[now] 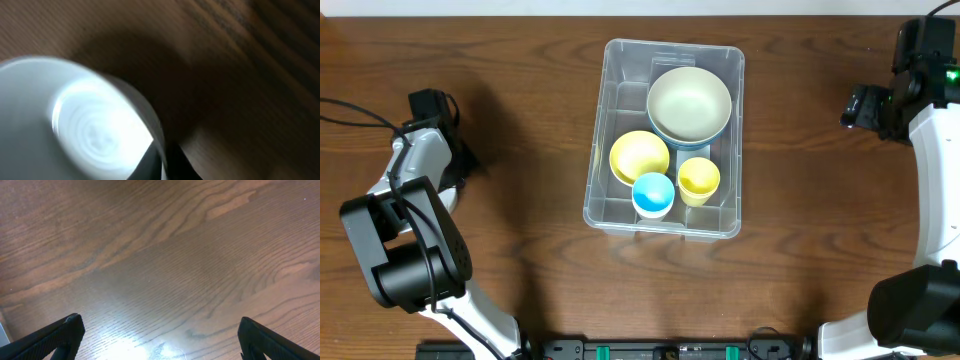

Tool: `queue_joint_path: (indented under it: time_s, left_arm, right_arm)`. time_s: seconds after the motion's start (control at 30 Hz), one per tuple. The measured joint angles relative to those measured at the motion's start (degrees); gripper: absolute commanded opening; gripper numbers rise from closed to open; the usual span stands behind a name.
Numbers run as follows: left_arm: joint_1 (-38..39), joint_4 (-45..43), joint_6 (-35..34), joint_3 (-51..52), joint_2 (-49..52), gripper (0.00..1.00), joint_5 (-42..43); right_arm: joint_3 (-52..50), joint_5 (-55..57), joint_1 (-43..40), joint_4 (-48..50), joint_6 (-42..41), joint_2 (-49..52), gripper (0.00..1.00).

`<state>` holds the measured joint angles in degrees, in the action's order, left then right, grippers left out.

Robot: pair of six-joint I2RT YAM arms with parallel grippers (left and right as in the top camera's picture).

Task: Pack container
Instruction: 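Grasp the grey bowl rim with left gripper, then carry the grey bowl into the bin over the yellow bowl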

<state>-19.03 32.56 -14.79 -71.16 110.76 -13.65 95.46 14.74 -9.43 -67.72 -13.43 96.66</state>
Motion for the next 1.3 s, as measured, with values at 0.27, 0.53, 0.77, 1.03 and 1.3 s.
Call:
queue_joint_path:
  time_s: [0.27,0.53,0.77,1.03,1.3]
  left_arm:
    - [0.20,1.31,0.00,0.20,-9.84,0.06,3.87]
    - [6.95,-1.55,3.76,0.17,-31.15,0.06,21.07]
    - [25.97,-0.98,13.70,0.17,-41.42,0.06,29.88]
    - [41.22,2.03,21.03,0.17,-40.04,0.06,31.52]
    - [47.45,1.79,25.59,0.17,-29.75,0.06,31.50]
  right_arm:
    - [0.00,0.00,0.00,0.00,0.00,0.00,0.99]
    - [0.00,0.00,0.00,0.02,0.00,0.00,0.99]
    - [0.00,-0.02,0.00,0.00,0.00,0.00,0.99]
    - [0.00,-0.02,0.00,0.00,0.00,0.00,0.99]
    - [0.00,-0.02,0.00,0.00,0.00,0.00,0.99]
